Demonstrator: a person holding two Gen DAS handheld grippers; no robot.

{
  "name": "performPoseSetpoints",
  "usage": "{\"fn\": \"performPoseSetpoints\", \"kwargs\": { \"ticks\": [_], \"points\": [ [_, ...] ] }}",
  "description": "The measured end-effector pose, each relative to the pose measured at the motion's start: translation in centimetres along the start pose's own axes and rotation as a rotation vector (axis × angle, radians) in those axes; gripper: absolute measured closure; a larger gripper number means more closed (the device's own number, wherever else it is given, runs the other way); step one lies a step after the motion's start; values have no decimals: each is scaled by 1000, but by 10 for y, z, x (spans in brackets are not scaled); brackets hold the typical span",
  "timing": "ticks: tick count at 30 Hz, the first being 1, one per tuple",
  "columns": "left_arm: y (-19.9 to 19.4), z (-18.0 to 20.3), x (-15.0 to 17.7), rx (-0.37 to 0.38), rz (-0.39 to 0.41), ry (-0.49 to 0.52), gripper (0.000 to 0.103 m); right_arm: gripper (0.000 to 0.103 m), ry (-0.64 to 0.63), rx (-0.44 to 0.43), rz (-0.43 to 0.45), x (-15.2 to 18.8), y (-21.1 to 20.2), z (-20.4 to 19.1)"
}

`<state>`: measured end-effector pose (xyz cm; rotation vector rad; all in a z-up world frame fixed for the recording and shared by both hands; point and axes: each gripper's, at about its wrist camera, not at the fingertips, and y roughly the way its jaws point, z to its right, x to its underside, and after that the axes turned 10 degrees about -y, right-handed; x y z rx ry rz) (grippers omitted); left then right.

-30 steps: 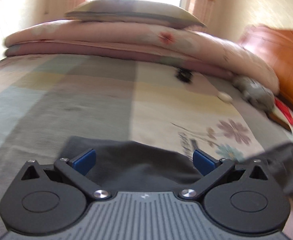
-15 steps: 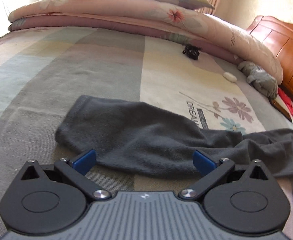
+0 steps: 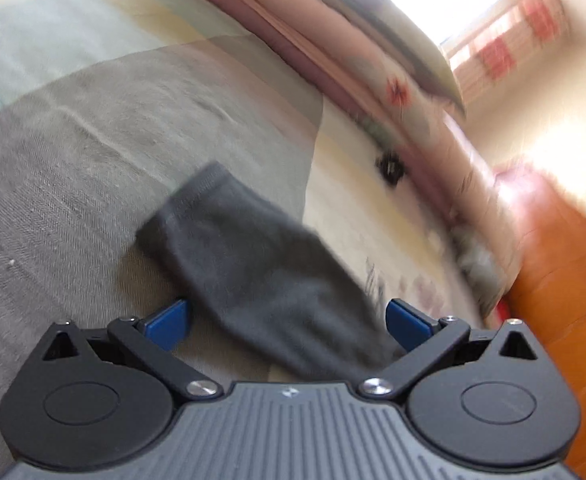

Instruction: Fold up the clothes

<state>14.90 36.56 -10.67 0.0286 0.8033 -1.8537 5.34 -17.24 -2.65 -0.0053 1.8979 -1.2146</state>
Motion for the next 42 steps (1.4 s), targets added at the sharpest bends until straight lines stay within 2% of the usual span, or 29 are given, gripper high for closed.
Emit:
{"fn": "performPoseSetpoints", "kwargs": {
  "ticks": [3, 6, 9, 12, 16, 19, 22, 23, 24, 26, 28, 29, 30, 31, 32, 33, 34, 36, 42],
  "points": [
    [6, -14, -14, 70, 37, -94, 1, 18, -3, -1, -6, -1, 2, -1],
    [13, -12, -21, 61, 54, -116, 2, 18, -2, -2, -11, -1, 4, -1],
    [14, -10, -17, 82, 26, -122, 2, 18, -3, -1, -16, -1, 5, -1],
    [17, -4, -11, 78, -15, -35, 4, 18, 6, 1, -20, 0, 6, 2],
    [24, -5, -19, 66, 30, -69, 4, 18, 22, -3, -33, -2, 10, 3],
    [36, 3, -25, 37, 54, -34, 4, 18, 3, -7, -36, -2, 11, 1],
    [37, 4, -28, 22, 59, -52, 5, 18, 0, -2, -39, -3, 11, 0],
    [35, 4, -28, 18, 58, -62, 8, 18, 0, 0, -39, -3, 10, -1],
    [33, 1, -24, 47, 33, -83, 14, 18, 1, 2, -37, -3, 10, -1],
    [28, -4, -17, 109, -20, -127, 18, 18, 3, 4, -33, -3, 9, 0],
    [24, -7, -9, 131, -44, -82, 23, 18, 12, 3, -36, -4, 11, 1],
    [25, -9, -9, 117, -46, -67, 34, 18, 15, 0, -42, -5, 13, 1],
    [28, -17, -14, 117, -39, -103, 47, 18, 15, -3, -48, -5, 15, 1],
    [31, -25, -20, 119, -33, -144, 53, 18, 8, -7, -48, -6, 16, -1],
    [35, -33, -25, 120, -26, -184, 69, 18, 0, -11, -49, -7, 17, -3],
    [38, -41, -30, 121, -19, -224, 89, 18, -8, -15, -50, -7, 18, -5],
    [44, -51, -32, 104, -18, -277, 95, 18, -16, -19, -51, -8, 19, -7],
    [48, -50, -33, 110, -11, -269, 95, 18, -30, -26, -53, -9, 20, -10],
    [54, -17, -38, -12, 8, -114, 101, 18, 1, -12, -54, -6, 19, -5]
  ]
}}
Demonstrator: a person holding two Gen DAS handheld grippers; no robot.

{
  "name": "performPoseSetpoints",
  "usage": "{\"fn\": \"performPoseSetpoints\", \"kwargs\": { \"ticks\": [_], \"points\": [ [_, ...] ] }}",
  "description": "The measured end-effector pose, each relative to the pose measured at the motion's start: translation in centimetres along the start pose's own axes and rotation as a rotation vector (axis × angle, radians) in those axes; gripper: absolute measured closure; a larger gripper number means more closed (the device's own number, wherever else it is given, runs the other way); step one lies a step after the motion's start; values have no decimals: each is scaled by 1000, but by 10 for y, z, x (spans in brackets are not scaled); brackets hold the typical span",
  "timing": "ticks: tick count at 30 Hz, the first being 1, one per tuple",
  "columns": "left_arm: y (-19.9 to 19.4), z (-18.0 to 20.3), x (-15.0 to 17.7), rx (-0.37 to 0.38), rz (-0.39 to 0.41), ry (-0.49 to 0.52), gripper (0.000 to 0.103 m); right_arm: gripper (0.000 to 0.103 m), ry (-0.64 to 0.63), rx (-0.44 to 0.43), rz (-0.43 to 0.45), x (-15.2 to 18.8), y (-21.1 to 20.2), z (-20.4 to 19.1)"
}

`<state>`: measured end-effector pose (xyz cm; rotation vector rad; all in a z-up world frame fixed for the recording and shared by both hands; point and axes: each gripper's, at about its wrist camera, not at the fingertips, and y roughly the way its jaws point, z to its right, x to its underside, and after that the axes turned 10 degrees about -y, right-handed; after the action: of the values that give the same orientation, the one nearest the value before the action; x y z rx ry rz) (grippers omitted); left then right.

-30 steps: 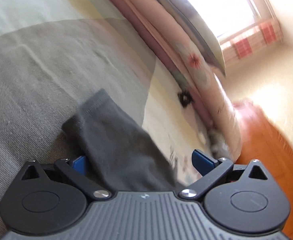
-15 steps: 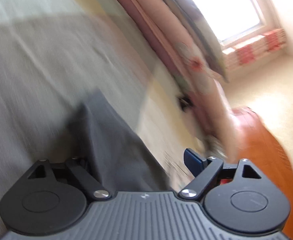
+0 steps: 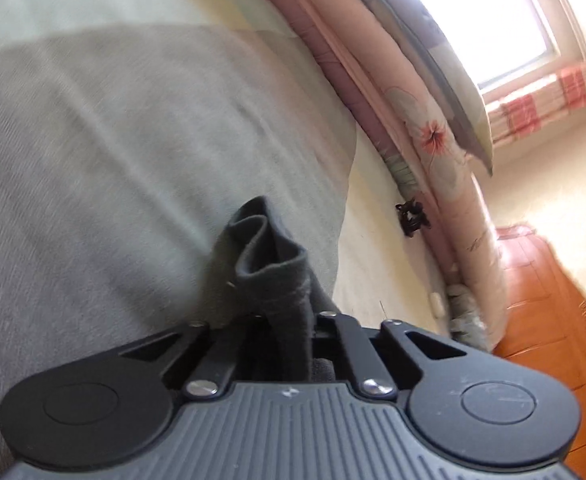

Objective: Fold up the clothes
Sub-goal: 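Lift and pull the cuff with the left gripper, then release it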

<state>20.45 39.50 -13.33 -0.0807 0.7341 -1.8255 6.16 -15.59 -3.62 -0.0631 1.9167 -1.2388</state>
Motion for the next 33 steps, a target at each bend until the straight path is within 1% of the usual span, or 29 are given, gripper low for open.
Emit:
{"fn": "performPoseSetpoints", "kwargs": {
  "ticks": [2, 5, 8, 12, 15, 18, 22, 24, 28, 33],
  "points": [
    [3, 16, -3, -32, 14, 61, 101, 18, -3, 2, 5, 0, -1, 1],
    [13, 42, -10, -32, 15, 123, 102, 18, -6, 6, 11, -1, -2, 1],
    [25, 77, -18, -21, 17, 202, 102, 18, -2, 6, 12, -2, -1, 3],
    [28, 126, -30, 21, 45, 288, 102, 18, 3, 10, 12, -4, 1, 5],
    [25, 156, -40, 56, 88, 337, 102, 18, 8, 11, 12, -6, 2, 7],
    [27, 173, -50, 74, 112, 365, 102, 18, 8, 11, 10, -8, 4, 8],
    [44, 169, -50, 9, 92, 389, 102, 18, 12, 8, 9, -10, 7, 10],
    [53, 157, -49, -33, 70, 380, 102, 18, 13, 7, 8, -12, 8, 11],
    [65, 128, -46, -157, 21, 350, 102, 18, 1, 6, 7, -15, 9, 10],
    [50, 102, -44, -209, -6, 351, 100, 18, -1, -3, 18, -19, 8, 10]
  ]
}}
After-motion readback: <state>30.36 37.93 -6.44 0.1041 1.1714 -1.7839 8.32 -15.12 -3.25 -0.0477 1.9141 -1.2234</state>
